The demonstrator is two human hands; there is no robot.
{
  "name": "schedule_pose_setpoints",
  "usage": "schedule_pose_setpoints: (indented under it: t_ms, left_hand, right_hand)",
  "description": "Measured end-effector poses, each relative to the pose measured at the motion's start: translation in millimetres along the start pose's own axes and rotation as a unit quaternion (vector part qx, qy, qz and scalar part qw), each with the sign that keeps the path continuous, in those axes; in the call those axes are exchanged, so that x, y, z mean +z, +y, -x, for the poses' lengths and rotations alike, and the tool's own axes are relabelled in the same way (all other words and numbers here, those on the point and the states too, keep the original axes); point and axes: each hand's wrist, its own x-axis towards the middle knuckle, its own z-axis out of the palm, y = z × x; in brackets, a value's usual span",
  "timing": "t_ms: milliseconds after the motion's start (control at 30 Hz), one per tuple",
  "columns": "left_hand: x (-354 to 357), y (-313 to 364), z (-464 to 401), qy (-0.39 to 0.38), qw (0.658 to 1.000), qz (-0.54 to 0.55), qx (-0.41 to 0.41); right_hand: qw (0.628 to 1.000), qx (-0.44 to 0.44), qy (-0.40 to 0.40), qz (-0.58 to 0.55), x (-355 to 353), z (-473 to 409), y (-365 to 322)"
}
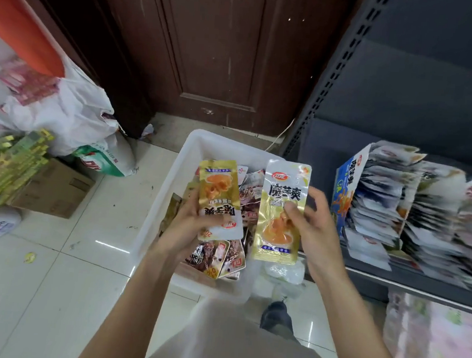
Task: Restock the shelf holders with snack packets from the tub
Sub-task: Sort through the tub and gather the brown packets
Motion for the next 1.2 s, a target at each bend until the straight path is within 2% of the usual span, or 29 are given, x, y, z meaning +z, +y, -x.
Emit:
schedule_pose_setpoints:
  t_ms: [100,200,300,400,467,533,567,600,667,733,800,867,967,1133,1200]
  left_hand:
    - [36,6,5,0.01,0.986,-0.152,0.074]
    - [75,15,6,0.025,0.946,-0.282,0.16]
    - [115,24,4,0.055,0.917,-0.313,0.241]
    - [160,37,0,0.086,0.907,-0.302,0.28]
    - [192,49,-8,0.066,0.905,-0.286,0.308]
    - [226,63,-17,0.044,0.879,-0.326,0.346]
    - [244,69,-23,0.038,0.849,-0.375,0.369]
    - [261,74,-29,0.034,0.805,-0.442,0.395]
    - [297,80,-42,0.014,0.684,-0.589,0.431]
    - [333,75,-60,-0.019,0.572,-0.707,0.415]
    - [361,65,-77,-0.044,0.497,-0.786,0.366]
    - [376,53,-91,-0.055,0.436,-0.831,0.34]
    - [380,36,-107,-0.072,0.375,-0.861,0.335]
    - [372,3,-117,-0.131,0.322,-0.896,0.277]
    - [366,-11,-113,-0.151,0.317,-0.897,0.27]
  right_hand:
    - [0.995,-0.084,0.041,0.018,-36,11,-19]
    - [0.979,-0.172,0.109,0.013,-87,18,-38]
    - [0.951,-0.251,0.178,-0.022,-152,26,-58]
    - [0.929,-0.287,0.23,-0.034,-212,31,-75]
    - [0.92,-0.295,0.257,-0.034,-244,31,-80]
    - [0.912,-0.297,0.28,-0.033,-267,28,-84]
    - [0.911,-0.3,0.283,-0.033,-276,27,-84]
    - [0.91,-0.302,0.283,-0.034,-283,27,-84]
    - [0.908,-0.301,0.289,-0.042,-294,26,-84]
    - [0.906,-0.297,0.295,-0.059,-302,25,-83]
    - [0.903,-0.298,0.299,-0.075,-308,25,-82]
    - [0.901,-0.299,0.303,-0.087,-313,25,-83]
    - [0.902,-0.291,0.304,-0.1,-320,24,-83]
    - [0.91,-0.268,0.296,-0.115,-326,11,-89]
    - [0.913,-0.279,0.283,-0.09,-324,-1,-95]
